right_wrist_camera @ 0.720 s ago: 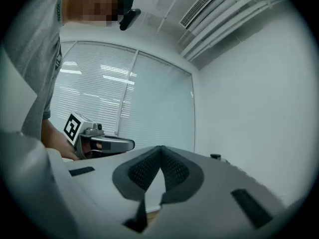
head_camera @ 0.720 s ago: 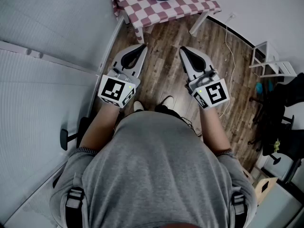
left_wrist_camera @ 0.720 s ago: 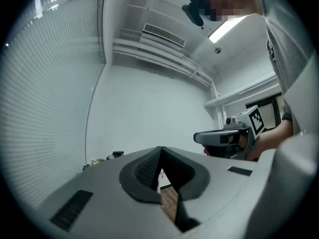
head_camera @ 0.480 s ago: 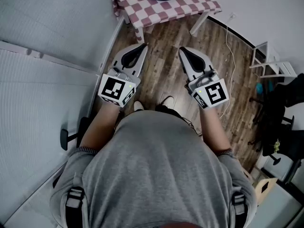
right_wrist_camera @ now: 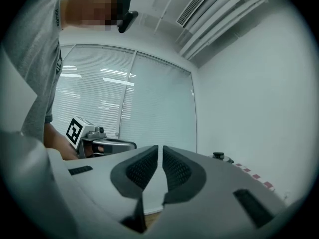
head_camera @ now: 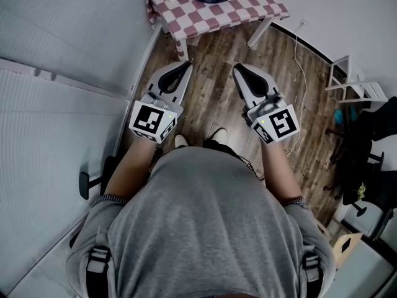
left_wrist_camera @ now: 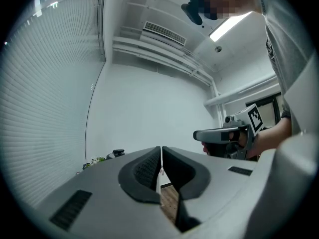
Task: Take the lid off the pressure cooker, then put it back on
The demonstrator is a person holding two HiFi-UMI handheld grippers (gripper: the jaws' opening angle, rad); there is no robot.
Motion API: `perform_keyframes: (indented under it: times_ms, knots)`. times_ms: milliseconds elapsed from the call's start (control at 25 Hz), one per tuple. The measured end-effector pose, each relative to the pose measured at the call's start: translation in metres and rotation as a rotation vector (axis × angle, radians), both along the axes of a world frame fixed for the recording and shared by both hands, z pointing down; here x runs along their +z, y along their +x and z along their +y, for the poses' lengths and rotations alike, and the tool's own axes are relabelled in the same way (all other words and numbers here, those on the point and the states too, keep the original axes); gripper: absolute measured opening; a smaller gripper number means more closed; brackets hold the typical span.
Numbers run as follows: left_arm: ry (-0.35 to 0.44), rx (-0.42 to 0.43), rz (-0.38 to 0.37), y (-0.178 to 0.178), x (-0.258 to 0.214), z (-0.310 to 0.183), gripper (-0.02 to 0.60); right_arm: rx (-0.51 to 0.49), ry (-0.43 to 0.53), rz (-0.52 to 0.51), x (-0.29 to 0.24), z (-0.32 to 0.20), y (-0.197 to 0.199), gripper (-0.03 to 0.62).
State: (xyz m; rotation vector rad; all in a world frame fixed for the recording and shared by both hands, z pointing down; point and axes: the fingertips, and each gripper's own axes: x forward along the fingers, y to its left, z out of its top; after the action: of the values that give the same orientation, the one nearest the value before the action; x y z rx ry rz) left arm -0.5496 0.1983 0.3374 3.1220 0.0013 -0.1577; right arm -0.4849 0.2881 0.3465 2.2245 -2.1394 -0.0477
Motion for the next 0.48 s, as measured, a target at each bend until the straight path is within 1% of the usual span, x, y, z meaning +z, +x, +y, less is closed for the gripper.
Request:
perform_keyframes:
  times_ms: [40, 80, 240, 320, 400, 480]
  knots:
    - [0.0, 0.001, -0.002, 0.0, 0.0, -0.001, 0.021, -0.003, -0.004, -0.001, 0.001, -0.001, 0.001, 0.048]
    - [0.001, 0.004, -0.003, 0.001, 0.001, -0.002, 0.036, -0.007, -0.008, -0.001, 0.002, -0.003, 0.001, 0.062]
    - [0.001, 0.031, -0.003, 0.006, 0.003, 0.0, 0.16, -0.027, -0.027, -0.003, 0.007, -0.005, 0.003, 0.145]
    - [0.004, 0.027, -0.002, 0.007, 0.002, -0.002, 0.201, -0.04, -0.036, -0.004, 0.008, -0.007, 0.004, 0.199]
    - [0.006, 0.017, -0.004, 0.009, 0.001, -0.004, 0.225, -0.053, -0.045, -0.002, 0.009, -0.009, 0.004, 0.251]
    - [0.005, 0.008, -0.007, 0.012, 0.0, -0.006, 0.244, -0.062, -0.052, -0.001, 0.01, -0.011, 0.006, 0.286]
